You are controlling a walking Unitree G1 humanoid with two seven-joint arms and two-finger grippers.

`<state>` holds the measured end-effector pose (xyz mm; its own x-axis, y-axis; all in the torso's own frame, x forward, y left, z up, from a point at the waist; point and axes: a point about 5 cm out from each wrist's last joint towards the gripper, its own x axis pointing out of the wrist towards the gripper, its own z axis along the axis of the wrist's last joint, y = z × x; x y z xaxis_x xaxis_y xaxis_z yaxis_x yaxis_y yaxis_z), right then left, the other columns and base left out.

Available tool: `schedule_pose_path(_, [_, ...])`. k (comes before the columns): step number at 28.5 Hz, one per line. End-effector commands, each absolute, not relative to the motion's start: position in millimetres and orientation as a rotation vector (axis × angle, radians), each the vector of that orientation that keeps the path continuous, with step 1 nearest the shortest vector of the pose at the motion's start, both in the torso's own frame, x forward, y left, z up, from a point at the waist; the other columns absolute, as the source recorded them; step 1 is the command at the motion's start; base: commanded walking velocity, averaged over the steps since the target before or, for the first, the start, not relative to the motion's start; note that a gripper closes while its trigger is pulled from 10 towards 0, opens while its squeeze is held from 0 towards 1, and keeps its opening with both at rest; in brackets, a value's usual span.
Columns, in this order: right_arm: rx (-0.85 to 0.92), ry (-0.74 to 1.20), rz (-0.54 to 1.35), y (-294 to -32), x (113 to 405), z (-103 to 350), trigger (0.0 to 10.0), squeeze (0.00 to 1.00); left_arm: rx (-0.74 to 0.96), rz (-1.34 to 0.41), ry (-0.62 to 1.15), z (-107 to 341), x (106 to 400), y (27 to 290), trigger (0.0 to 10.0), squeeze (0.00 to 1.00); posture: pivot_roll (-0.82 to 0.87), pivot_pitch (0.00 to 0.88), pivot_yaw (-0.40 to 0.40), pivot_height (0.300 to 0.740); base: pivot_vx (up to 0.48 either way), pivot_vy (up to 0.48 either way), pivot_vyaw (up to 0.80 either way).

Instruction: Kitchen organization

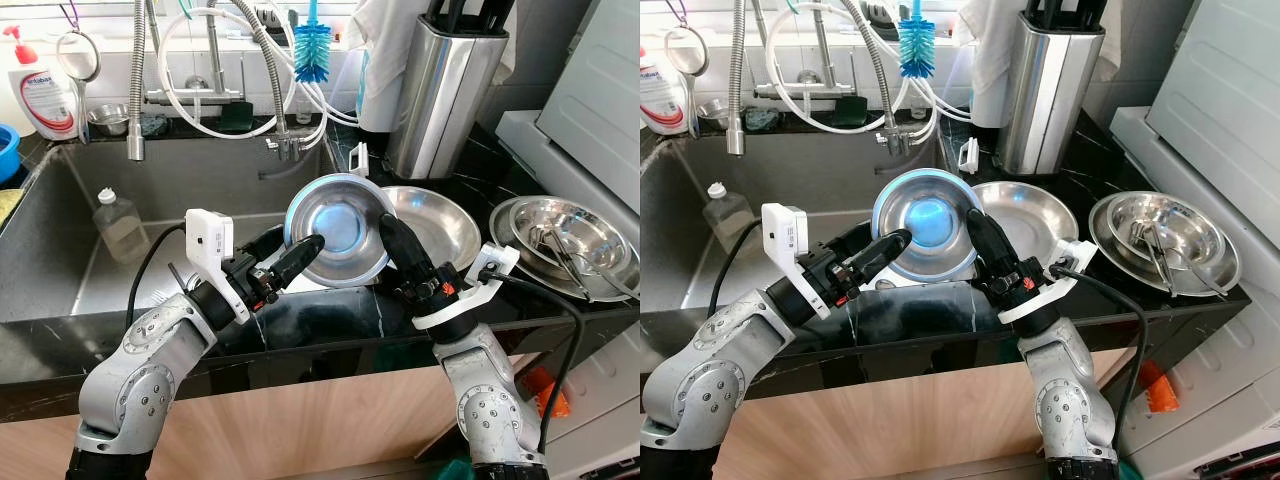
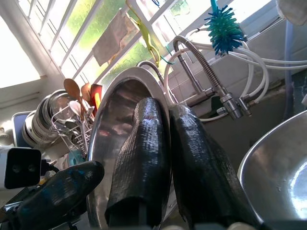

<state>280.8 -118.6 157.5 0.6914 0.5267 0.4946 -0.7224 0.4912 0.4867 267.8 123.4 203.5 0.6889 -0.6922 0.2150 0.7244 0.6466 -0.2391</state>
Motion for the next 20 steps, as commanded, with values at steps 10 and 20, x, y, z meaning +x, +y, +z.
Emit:
schedule_pose_path(10, [0.689,-0.320,0.798,-116.0,281.9,165.2,10.0,0.00,-0.300,-0.801,-0.116,203.8,268.4,122.9,0.0,0.00,0.09,0.000,-0.043,0.740,0.000,0.000,0.00])
schedule_pose_path(20, [0.675,-0.308,0.809,-114.4,282.5,164.6,10.0,0.00,-0.299,-0.799,-0.117,204.1,268.0,123.9,0.0,0.00,0.10,0.000,-0.045,0.740,0.000,0.000,0.00])
